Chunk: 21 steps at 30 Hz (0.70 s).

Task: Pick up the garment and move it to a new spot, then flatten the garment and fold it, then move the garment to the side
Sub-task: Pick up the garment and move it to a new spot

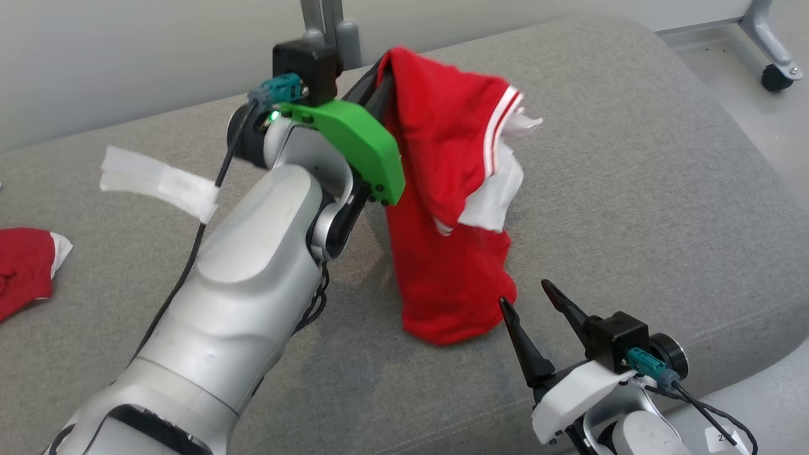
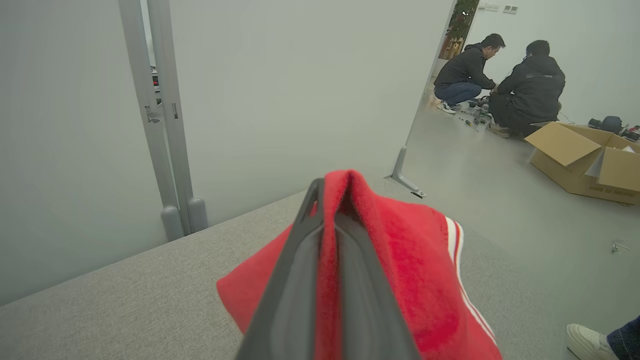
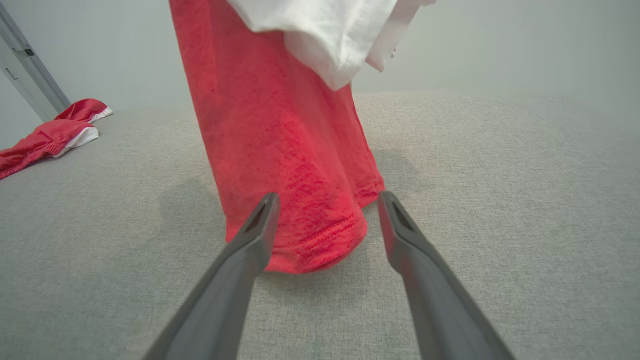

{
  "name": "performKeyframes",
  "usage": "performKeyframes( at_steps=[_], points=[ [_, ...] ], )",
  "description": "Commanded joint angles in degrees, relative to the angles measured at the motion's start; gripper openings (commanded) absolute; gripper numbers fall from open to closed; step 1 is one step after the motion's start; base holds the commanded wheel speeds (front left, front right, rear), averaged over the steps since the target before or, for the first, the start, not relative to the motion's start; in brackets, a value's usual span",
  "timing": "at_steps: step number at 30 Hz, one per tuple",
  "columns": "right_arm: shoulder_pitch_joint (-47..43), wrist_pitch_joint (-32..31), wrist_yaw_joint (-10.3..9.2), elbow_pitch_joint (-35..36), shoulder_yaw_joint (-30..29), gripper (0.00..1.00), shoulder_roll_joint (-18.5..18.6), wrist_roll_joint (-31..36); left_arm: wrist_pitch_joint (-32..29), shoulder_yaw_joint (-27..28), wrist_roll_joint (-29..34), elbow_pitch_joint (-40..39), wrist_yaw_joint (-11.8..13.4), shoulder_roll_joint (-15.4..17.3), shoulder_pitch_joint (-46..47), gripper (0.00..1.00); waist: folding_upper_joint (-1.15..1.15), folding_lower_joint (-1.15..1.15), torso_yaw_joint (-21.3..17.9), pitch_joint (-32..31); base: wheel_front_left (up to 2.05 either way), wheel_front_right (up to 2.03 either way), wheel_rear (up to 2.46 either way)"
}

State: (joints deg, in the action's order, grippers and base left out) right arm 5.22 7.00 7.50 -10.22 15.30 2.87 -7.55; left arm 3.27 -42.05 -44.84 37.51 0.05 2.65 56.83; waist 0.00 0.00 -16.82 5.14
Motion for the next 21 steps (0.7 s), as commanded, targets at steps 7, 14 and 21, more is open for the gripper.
performKeyframes(
  at_steps=[7,14,21],
  points=[
    [1.5,0.8,-0.02,-1.1,0.1,1.0,0.0,-0.7,1.4,0.4,-0.9,11.5,1.2,3.4,-6.2,0.0,0.0,0.0,4.1,1.5,0.0,0.0,0.0],
    [1.9,0.9,-0.02,-1.5,-0.2,1.0,0.1,-0.6,2.3,2.2,-2.6,20.8,3.8,6.2,-10.1,1.0,0.0,0.0,6.8,0.8,0.0,0.0,0.0],
    [1.0,0.4,-0.02,-1.6,-0.9,1.0,0.1,-0.4,2.5,2.5,-3.5,25.1,2.9,7.3,-12.4,1.0,0.0,0.0,8.7,-0.6,0.0,0.0,0.0]
  ],
)
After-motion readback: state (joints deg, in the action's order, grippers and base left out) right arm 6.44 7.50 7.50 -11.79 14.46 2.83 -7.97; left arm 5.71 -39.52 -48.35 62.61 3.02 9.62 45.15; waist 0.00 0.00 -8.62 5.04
